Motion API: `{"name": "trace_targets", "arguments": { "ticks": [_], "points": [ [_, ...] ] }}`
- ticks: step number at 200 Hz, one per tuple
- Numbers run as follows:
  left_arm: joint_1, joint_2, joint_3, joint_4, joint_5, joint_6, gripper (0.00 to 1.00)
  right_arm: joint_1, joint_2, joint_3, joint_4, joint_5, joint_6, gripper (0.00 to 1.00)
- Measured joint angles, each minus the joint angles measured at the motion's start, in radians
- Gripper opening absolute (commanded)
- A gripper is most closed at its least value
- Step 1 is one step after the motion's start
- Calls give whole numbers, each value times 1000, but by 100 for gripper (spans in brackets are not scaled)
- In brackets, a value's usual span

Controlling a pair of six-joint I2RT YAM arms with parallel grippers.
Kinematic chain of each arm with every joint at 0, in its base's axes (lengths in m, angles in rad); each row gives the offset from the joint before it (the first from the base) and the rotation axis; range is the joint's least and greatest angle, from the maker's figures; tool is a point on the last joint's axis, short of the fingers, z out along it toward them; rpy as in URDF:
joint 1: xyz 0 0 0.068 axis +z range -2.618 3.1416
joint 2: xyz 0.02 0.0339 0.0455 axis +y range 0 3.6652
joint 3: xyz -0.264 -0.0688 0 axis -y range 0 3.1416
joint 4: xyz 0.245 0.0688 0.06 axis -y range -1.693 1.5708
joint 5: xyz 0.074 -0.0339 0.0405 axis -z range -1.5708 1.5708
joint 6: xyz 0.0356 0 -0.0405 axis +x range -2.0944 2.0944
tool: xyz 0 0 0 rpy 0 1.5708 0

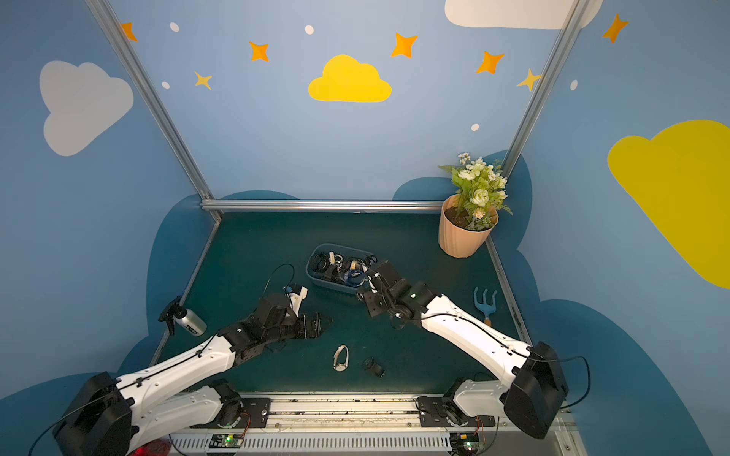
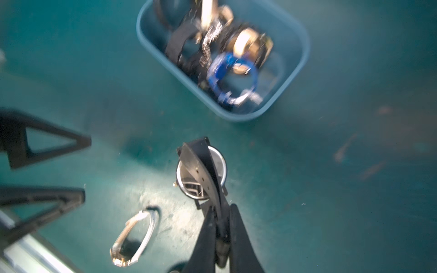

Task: Put the watch into the storage box
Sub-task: Pick up the watch at the center of the board, then place the watch in the storage box.

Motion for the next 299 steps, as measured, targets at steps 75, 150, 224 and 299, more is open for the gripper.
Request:
{"name": "trace_targets", "arguments": {
  "ticks": [75,150,224,299],
  "points": [
    [0,9,0,-3,-2,19,100,-97,293,212,3,84,1,1],
    [-4,8,0,-37,-13,24,100,-163,545,403,43,94,-13,2],
    [-33,-12,0,-67,-45,14,100,-175,690,486,54,96,3,10],
    [-66,4,0,-99,-82,8,98,-176,678,494,63,95,24,63]
  ]
}}
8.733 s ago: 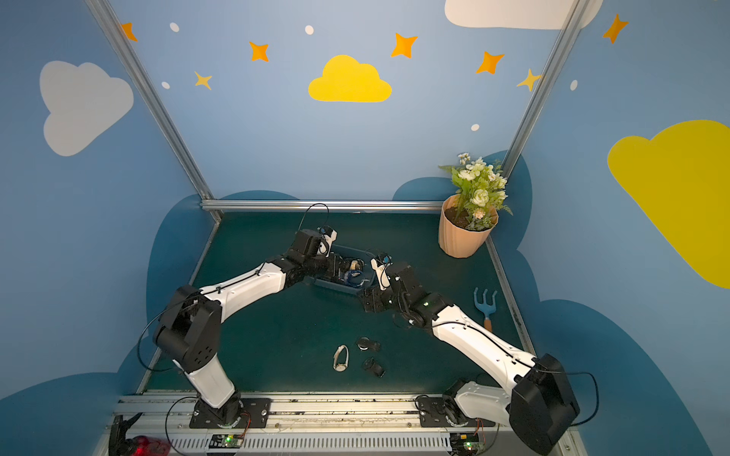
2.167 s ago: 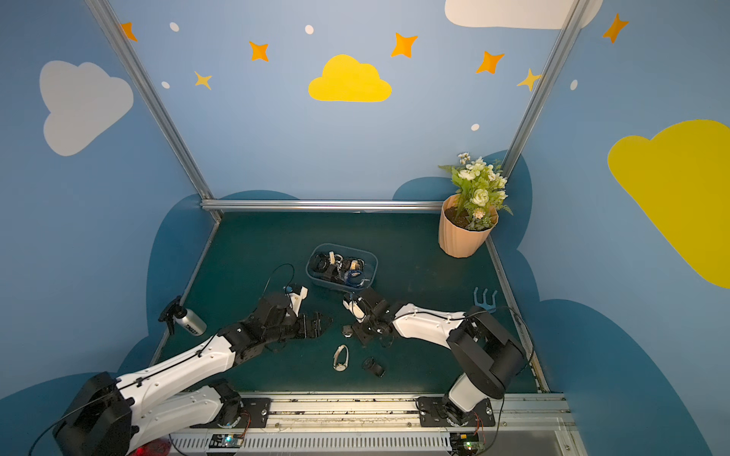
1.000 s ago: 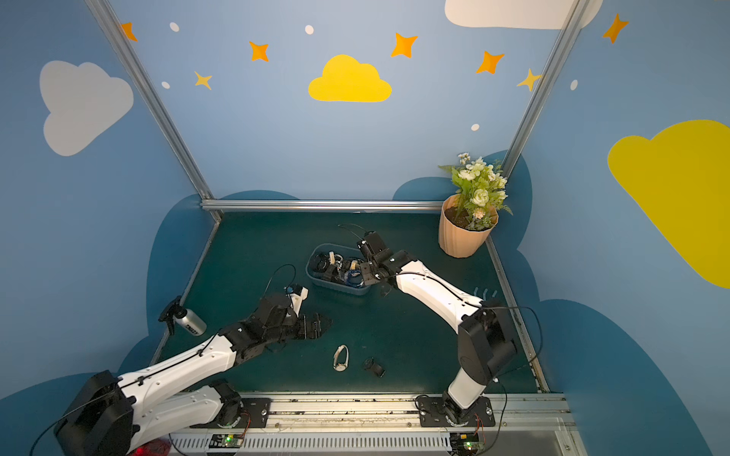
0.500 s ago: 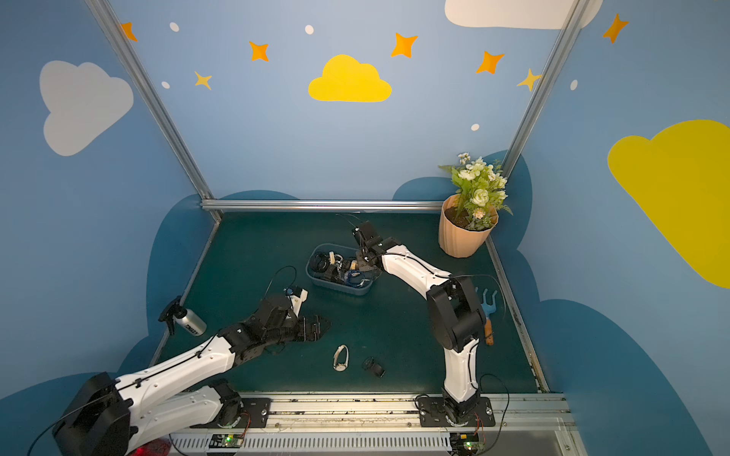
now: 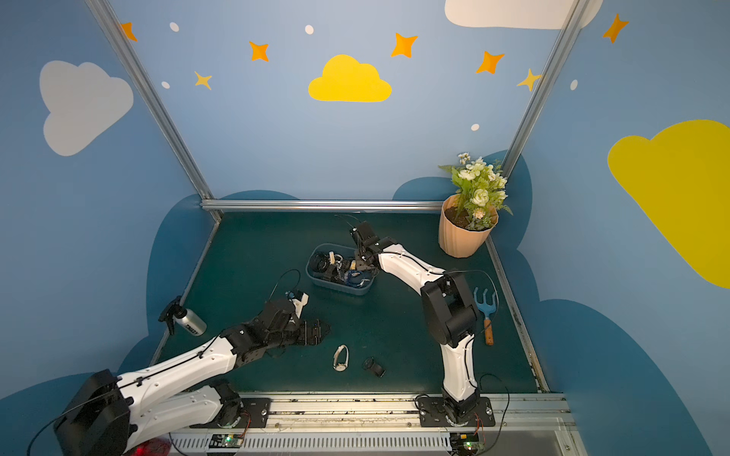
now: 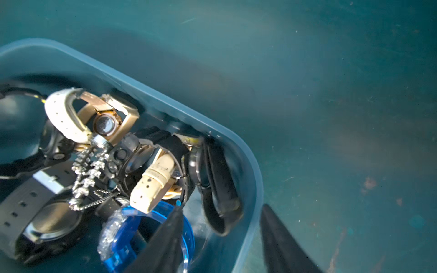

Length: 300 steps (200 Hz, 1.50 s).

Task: Put the watch into the storage box
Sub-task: Place the watch in the storage box, then pick up the watch at the center of the board.

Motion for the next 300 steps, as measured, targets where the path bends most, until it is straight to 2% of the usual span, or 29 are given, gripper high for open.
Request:
{"name": "trace_targets", "arguments": {
  "ticks": [43,80,116,166,210,270,300],
  "points": [
    [-49,27,0,0,0,-15,91,-1,-206,-136,60,-9,10,69],
    [-111,68,13,-22,-29,-36,78,-1,-421,-332,133,-34,40,74],
    [-185,108,49,-53,-89,-58,66,0,-550,-522,164,-80,58,79],
    [-261,203,94,-60,-131,-71,53,37,-781,-760,203,-246,47,81],
    [-294,319,131,-48,-133,-76,48,131,-1033,-939,227,-388,42,81],
    [-294,417,182,-33,-116,-78,27,219,-1095,-1052,232,-422,80,81],
    [-295,437,194,-33,-112,-79,11,248,-1088,-1056,241,-419,89,81]
  ]
}}
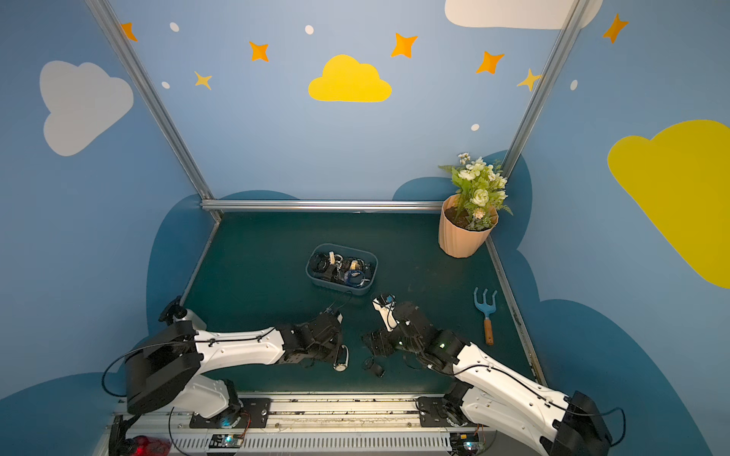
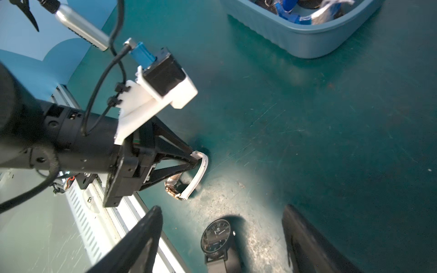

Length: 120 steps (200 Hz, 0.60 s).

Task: Put the watch into the storage box
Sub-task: Pick up the watch at the center of the board.

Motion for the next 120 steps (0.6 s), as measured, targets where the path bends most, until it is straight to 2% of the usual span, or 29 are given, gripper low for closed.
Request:
{"name": "trace_targets", "arguments": {
  "ticks": [13,60,120],
  "points": [
    [0,6,3,0,2,-1,4,7,7,0,6,5,2,81],
    [-1,-11,6,-19,-12,-8,4,14,30,0,28,10,9,81],
    [39,-138,30,-77,-58,3,4,18,42,6,52,31,19,81]
  ]
}}
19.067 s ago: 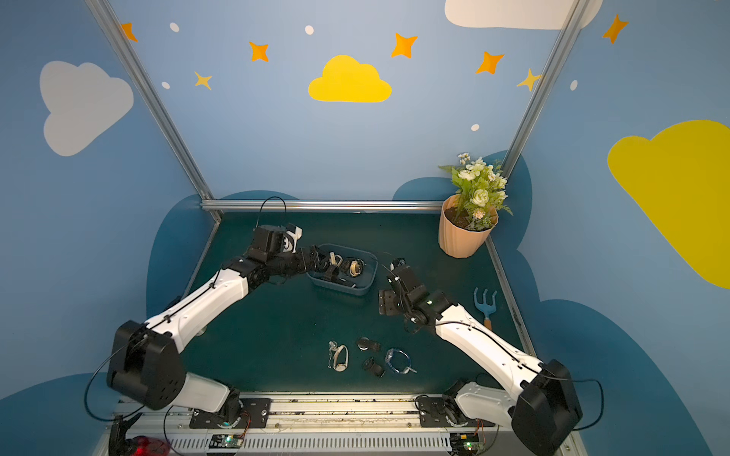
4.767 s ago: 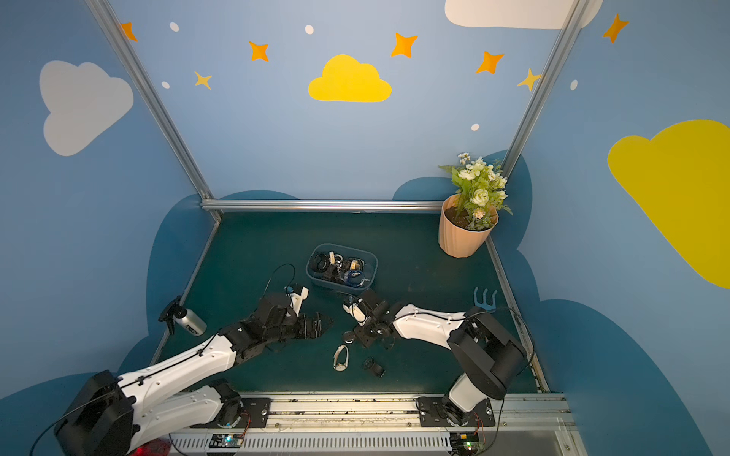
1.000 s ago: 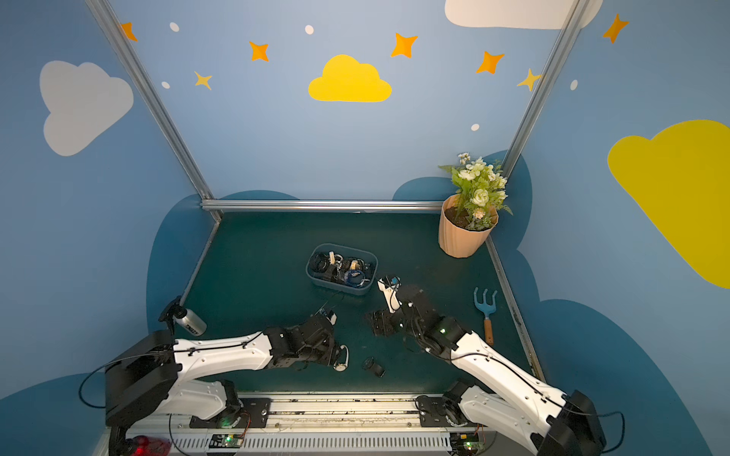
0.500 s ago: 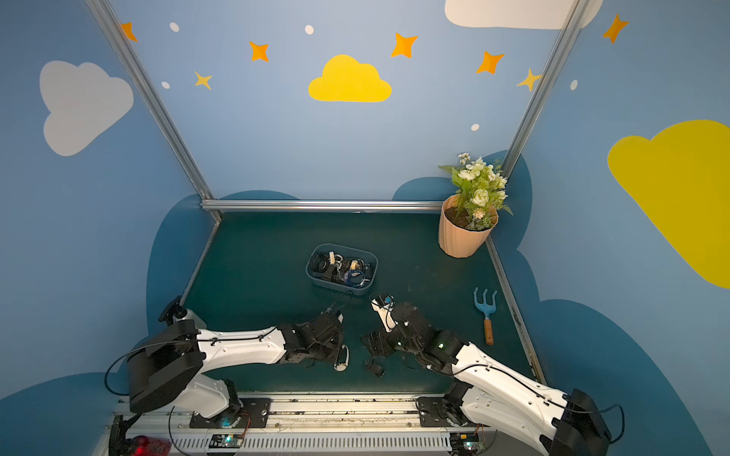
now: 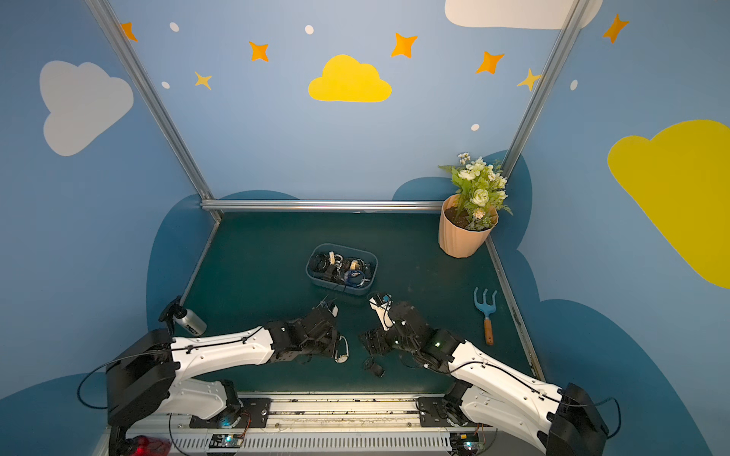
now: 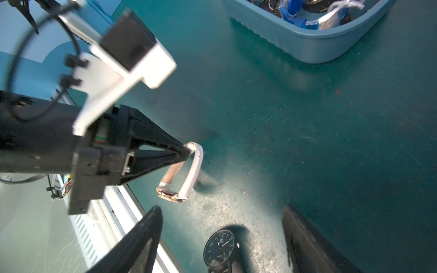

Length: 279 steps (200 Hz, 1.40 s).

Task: Put the watch into the storage box
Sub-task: Pick up the watch at the center of the board, then place the watch in the storage box.

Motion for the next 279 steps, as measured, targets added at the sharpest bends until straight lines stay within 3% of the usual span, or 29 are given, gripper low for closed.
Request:
{"name": "trace_targets", "arguments": {
  "ticks": [68,127,198,256,279],
  "points": [
    [237,-37,157,-66,-66,162,4,0,84,69,31,55,33,81],
    [382,167,439,-68,-96,320,4,-31,134,137,53,77,56,81],
    [461,516,734,-79,-92,401,4,-90,134,139,56,80,81,81],
    [503,684,910,-151,-63,411,4,-121,134,139,36,70,98,81],
    [507,734,962,-185,-59,412,9,-129,142,139,31,70,101,81]
  ]
}}
